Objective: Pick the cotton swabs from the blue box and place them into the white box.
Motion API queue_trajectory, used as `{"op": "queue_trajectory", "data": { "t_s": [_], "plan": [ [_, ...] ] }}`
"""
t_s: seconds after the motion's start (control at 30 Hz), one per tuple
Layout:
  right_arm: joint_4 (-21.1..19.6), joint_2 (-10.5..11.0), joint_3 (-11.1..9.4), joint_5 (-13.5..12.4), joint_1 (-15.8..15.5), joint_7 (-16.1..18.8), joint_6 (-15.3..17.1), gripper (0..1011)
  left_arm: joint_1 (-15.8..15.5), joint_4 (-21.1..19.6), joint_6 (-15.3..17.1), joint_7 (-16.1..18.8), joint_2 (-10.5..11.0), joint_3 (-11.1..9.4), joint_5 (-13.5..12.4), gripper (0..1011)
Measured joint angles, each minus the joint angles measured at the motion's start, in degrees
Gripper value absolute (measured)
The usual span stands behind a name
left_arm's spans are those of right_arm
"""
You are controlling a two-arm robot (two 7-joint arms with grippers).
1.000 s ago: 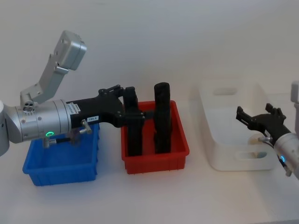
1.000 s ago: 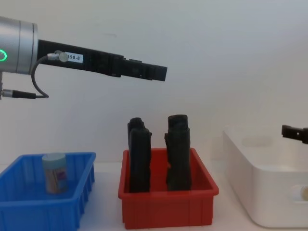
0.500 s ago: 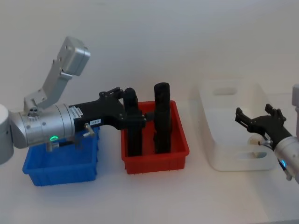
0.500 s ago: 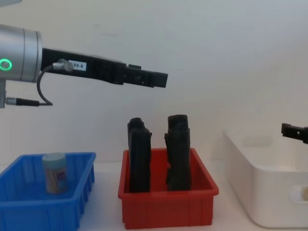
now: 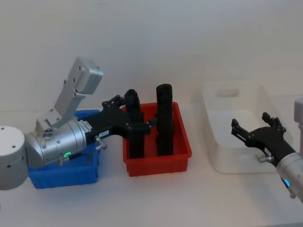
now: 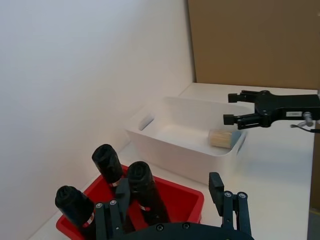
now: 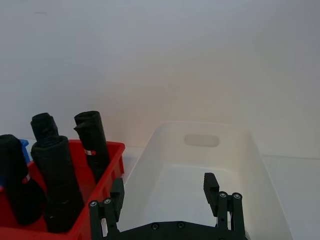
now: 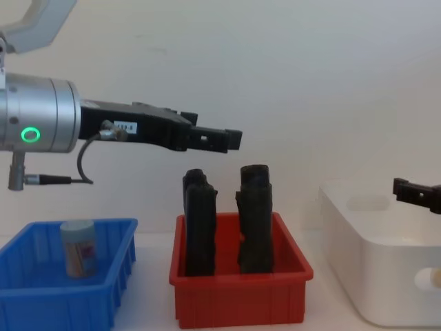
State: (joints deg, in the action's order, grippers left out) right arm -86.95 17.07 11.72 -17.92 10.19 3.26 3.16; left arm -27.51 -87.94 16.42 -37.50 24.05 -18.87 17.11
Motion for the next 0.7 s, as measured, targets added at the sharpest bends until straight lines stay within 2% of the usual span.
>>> {"op": "queue_trajectory", "data": {
  "t_s": [0.53,0.7],
  "plan": [
    [-11.1,1.8,1.0,1.1,-8.6,0.5,-1.0,1002,4.5,-1.7,-5.1,12.0,-0.7,-2.4,-1.8,1004],
    [-13.3,2.2,1.2,1.3,-10.2,0.5,-1.2,1002,5.8,-2.2,-6.6,15.5,-0.9,-3.0,-2.4,1004]
  ]
}}
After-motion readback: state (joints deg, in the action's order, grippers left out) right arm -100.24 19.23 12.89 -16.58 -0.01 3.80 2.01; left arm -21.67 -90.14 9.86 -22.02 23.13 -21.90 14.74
